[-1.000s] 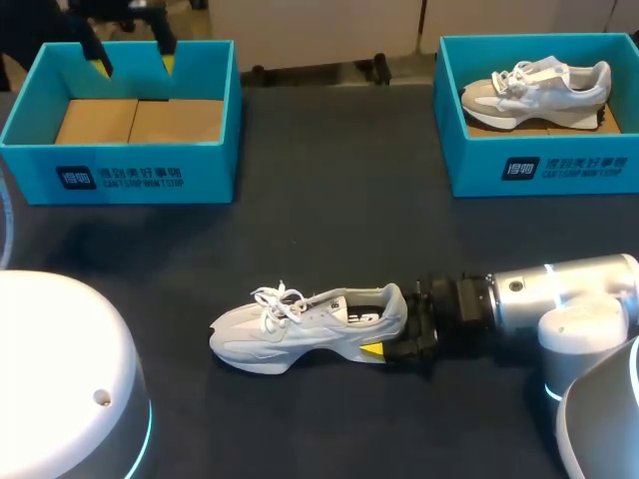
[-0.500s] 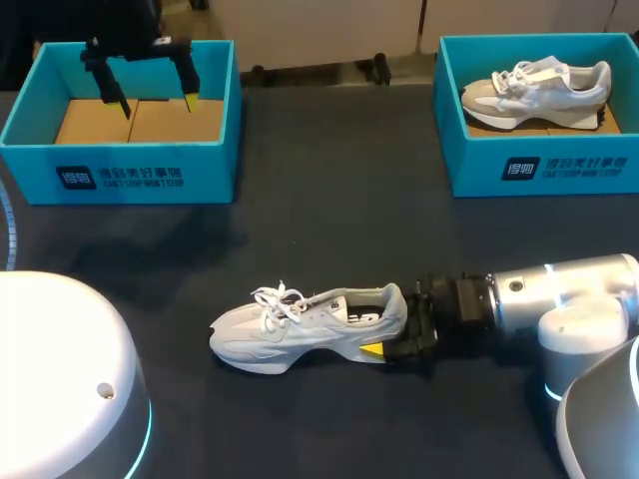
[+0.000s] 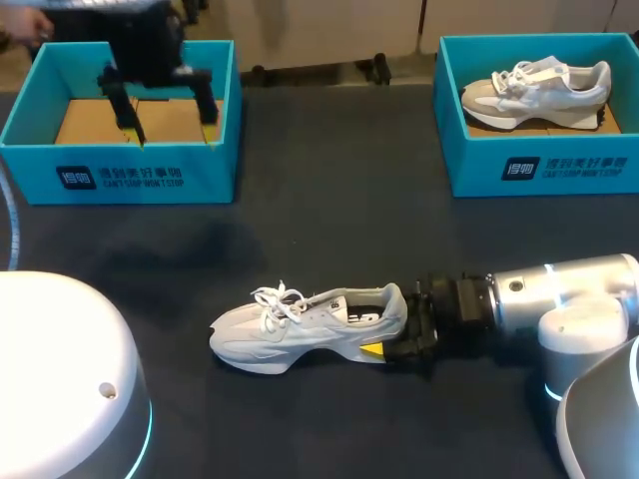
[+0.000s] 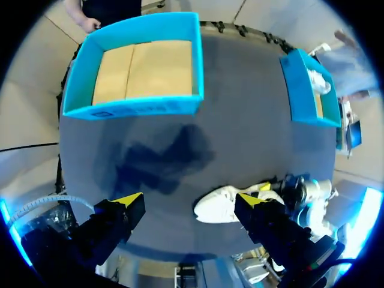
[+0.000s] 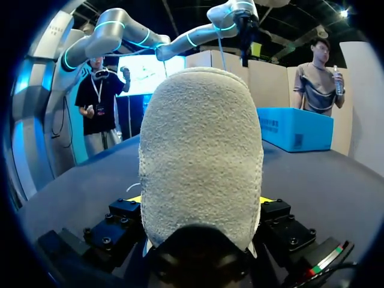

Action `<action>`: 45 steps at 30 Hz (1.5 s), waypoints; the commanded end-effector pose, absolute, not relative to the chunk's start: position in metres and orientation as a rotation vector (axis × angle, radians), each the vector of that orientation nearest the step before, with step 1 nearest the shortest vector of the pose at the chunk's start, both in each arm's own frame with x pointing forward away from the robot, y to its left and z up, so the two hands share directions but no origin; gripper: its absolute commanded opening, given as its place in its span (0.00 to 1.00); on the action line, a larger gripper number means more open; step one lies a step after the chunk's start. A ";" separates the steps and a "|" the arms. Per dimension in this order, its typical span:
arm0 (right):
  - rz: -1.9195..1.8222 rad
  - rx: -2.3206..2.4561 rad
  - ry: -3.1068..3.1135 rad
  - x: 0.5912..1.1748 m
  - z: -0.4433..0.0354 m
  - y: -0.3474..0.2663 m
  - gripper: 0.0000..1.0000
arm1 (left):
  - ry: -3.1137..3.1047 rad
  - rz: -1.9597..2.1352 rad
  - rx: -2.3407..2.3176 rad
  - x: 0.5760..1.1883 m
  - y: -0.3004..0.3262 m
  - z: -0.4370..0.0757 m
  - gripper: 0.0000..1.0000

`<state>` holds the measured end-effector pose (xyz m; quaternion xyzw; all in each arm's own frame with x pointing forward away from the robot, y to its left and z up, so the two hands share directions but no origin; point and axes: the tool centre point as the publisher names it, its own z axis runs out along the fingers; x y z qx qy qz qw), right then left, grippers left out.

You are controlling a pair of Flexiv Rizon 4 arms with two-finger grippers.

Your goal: Take the shoe out of the shoebox, open the shoe tongue, remove and reinsert the insole, then place the shoe into the shoebox

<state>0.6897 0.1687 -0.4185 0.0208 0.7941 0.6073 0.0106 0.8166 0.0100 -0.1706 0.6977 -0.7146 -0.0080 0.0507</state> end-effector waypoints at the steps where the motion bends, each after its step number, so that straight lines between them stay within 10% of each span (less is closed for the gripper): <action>1: 1.890 0.065 2.481 0.690 -0.419 0.170 0.00 | -2.205 0.025 2.148 0.777 -0.001 -0.183 1.00; 45: 1.890 0.065 2.481 0.690 -0.419 0.170 0.00 | -2.211 -0.294 2.154 0.688 -0.133 -0.259 1.00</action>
